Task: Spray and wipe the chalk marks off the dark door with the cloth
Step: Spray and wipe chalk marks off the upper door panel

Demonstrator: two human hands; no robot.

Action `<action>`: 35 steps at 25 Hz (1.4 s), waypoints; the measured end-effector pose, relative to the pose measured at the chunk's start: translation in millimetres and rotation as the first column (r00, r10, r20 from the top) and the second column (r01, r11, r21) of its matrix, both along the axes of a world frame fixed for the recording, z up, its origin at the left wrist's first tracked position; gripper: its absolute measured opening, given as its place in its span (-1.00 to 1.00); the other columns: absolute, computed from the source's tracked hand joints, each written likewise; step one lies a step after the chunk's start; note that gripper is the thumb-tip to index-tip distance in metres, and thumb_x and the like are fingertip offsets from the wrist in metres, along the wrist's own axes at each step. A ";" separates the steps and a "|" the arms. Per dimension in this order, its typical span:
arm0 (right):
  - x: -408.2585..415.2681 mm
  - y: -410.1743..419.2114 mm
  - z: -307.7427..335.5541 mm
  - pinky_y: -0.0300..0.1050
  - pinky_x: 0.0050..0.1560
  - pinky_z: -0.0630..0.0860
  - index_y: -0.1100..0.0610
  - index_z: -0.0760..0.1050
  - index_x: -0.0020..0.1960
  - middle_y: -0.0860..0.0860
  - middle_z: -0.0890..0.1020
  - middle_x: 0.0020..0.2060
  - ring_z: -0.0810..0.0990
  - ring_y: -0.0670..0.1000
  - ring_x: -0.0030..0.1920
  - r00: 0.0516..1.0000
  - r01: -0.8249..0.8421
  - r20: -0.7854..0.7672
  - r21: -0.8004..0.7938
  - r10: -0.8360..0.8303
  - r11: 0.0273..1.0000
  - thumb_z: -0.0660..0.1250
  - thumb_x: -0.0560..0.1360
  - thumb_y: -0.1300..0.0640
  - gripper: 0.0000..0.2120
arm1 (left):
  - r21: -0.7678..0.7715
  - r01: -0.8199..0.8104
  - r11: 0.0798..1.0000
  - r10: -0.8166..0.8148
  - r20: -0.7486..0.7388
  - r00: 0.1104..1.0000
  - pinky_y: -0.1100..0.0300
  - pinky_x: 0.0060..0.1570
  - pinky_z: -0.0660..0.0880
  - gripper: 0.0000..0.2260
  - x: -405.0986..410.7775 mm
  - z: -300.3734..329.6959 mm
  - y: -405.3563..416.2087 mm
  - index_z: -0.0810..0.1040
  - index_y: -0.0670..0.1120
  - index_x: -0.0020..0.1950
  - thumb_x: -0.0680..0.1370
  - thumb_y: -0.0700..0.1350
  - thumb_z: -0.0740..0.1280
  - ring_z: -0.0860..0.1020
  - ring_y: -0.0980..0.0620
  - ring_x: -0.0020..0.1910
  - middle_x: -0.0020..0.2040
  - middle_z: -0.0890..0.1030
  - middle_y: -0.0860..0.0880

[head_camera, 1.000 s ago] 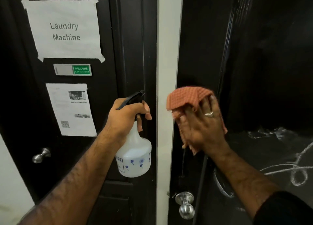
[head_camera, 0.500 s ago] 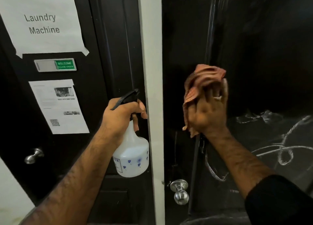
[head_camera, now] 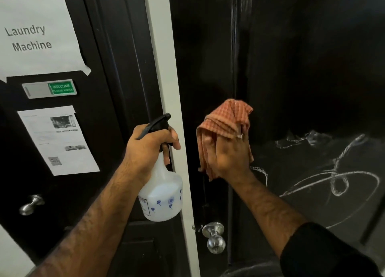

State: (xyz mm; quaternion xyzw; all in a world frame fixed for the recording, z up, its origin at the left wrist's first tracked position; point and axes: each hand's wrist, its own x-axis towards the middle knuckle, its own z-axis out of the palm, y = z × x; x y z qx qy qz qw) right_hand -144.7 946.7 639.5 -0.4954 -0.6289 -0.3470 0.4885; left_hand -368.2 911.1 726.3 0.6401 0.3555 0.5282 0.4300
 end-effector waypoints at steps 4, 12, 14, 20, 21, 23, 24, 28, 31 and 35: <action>-4.5 20.1 103.1 0.26 0.68 0.06 0.24 0.44 0.50 0.26 0.63 0.32 0.58 0.27 0.37 0.983 0.046 -0.183 0.141 -0.019 0.989 0.00 0.76 -0.17 -0.41 | -0.005 -0.017 1.000 0.017 0.001 1.000 0.23 -0.42 0.51 -0.88 4.3 4.4 3.1 0.65 -0.31 -0.01 0.52 -0.26 0.39 0.55 0.01 -0.44 -0.13 0.68 -0.27; 84.5 -0.2 26.4 0.57 0.58 0.00 0.18 0.56 0.40 0.24 0.60 0.38 0.41 0.27 0.55 0.963 0.232 0.076 0.255 -0.259 0.939 0.31 0.69 0.03 -0.65 | 0.006 0.031 0.999 -0.031 -0.044 0.999 0.20 -0.45 0.50 -0.86 39.9 4.7 -3.2 0.65 -0.22 -0.16 0.56 -0.33 0.33 0.55 0.07 -0.48 -0.20 0.65 -0.26; 132.3 1.7 30.9 0.58 0.57 0.03 0.22 0.54 0.41 0.28 0.57 0.41 0.40 0.30 0.54 0.943 0.314 0.010 0.305 -0.333 0.899 0.33 0.68 0.09 -0.65 | 0.027 0.040 0.999 -0.038 -0.062 0.997 0.20 -0.44 0.50 -0.88 49.1 6.2 -2.2 0.65 -0.24 -0.13 0.56 -0.31 0.34 0.54 0.08 -0.48 -0.19 0.65 -0.26; 101.2 6.4 25.0 0.56 0.39 0.40 0.32 0.61 0.09 0.31 0.64 -0.15 0.65 0.31 -0.08 0.840 0.528 -0.295 0.254 -0.455 0.811 0.26 0.73 0.05 -0.67 | 0.000 0.019 1.000 -0.019 -0.053 0.998 0.18 -0.38 0.53 -0.91 58.8 -2.3 -3.0 0.67 -0.22 -0.09 0.56 -0.27 0.36 0.56 0.08 -0.45 -0.17 0.67 -0.24; 79.3 8.7 13.5 0.53 0.43 0.38 0.33 0.63 0.12 0.32 0.67 -0.08 0.68 0.34 0.00 0.893 0.444 -0.211 0.265 -0.397 0.856 0.30 0.72 0.04 -0.67 | -0.012 0.015 1.000 -0.016 -0.047 0.999 0.17 -0.38 0.52 -0.91 60.4 -4.2 -2.9 0.67 -0.23 -0.08 0.55 -0.27 0.37 0.55 0.07 -0.45 -0.17 0.67 -0.24; 60.8 7.0 5.8 0.47 0.60 0.17 0.29 0.59 0.36 0.32 0.63 0.28 0.55 0.38 0.39 0.965 0.261 -0.070 0.185 -0.252 0.948 0.31 0.71 0.00 -0.60 | -0.023 0.009 1.000 -0.010 -0.035 0.999 0.15 -0.38 0.51 -0.91 67.6 -6.3 -3.2 0.67 -0.23 -0.08 0.54 -0.26 0.37 0.55 0.07 -0.45 -0.16 0.68 -0.25; 68.1 2.8 10.3 0.44 0.64 0.05 0.25 0.51 0.47 0.30 0.55 0.42 0.41 0.36 0.53 0.979 0.202 -0.025 0.156 -0.200 0.967 0.27 0.71 -0.03 -0.54 | -0.025 0.014 1.000 -0.015 -0.032 0.999 0.15 -0.39 0.51 -0.91 73.6 -6.9 -4.0 0.67 -0.23 -0.08 0.54 -0.27 0.37 0.56 0.07 -0.45 -0.16 0.68 -0.24; 162.6 -3.0 8.7 0.56 0.58 0.03 0.23 0.38 0.55 0.35 0.50 0.46 0.34 0.37 0.57 0.959 0.277 -0.008 0.226 -0.282 0.934 0.22 0.73 -0.01 -0.52 | -0.025 0.044 0.999 -0.045 -0.038 0.998 0.17 -0.42 0.50 -0.91 95.1 -12.0 -6.8 0.67 -0.21 -0.09 0.55 -0.27 0.37 0.54 0.07 -0.46 -0.19 0.67 -0.22; 248.6 -12.4 3.8 0.64 0.51 0.11 0.32 0.48 0.47 0.34 0.55 0.41 0.40 0.38 0.54 0.916 0.400 -0.097 0.248 -0.388 0.882 0.25 0.74 0.08 -0.59 | -0.033 0.050 0.998 -0.051 -0.035 0.998 0.20 -0.41 0.51 -0.87 109.1 -18.9 -8.8 0.67 -0.23 -0.05 0.50 -0.18 0.43 0.56 0.09 -0.44 -0.16 0.68 -0.21; 243.1 -12.6 6.9 0.65 0.40 0.31 0.33 0.60 0.20 0.33 0.65 0.03 0.55 0.31 0.14 0.781 0.582 -0.344 0.102 -0.520 0.806 0.16 0.78 0.11 -0.67 | -0.048 0.006 0.999 -0.007 -0.014 1.000 0.18 -0.40 0.50 -0.83 127.2 -25.4 -15.2 0.68 -0.21 -0.08 0.43 -0.13 0.43 0.54 0.04 -0.45 -0.15 0.69 -0.23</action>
